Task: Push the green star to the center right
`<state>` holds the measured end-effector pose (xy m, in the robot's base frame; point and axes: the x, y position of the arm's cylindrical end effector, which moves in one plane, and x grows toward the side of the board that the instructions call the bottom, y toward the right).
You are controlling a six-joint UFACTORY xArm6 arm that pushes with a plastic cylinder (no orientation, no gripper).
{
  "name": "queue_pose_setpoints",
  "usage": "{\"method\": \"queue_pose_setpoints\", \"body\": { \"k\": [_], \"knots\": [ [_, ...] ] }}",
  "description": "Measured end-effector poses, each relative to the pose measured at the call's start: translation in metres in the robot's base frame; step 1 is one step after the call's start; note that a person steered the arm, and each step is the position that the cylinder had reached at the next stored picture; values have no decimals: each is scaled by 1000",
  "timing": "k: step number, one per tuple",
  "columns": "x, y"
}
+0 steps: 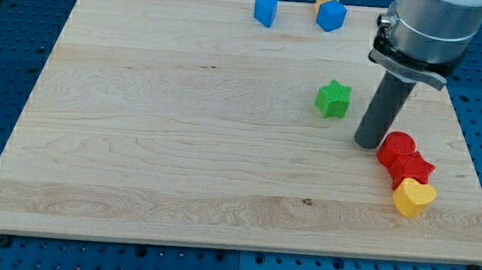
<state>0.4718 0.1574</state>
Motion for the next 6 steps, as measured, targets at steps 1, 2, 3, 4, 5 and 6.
{"method": "queue_pose_setpoints", "body": {
  "k": [1, 2, 3, 4, 5, 6],
  "knots": [
    [-27, -34],
    [-27, -63],
    [-44, -95],
    [-68, -103],
    [-68, -85],
    [-68, -48]
  ]
}}
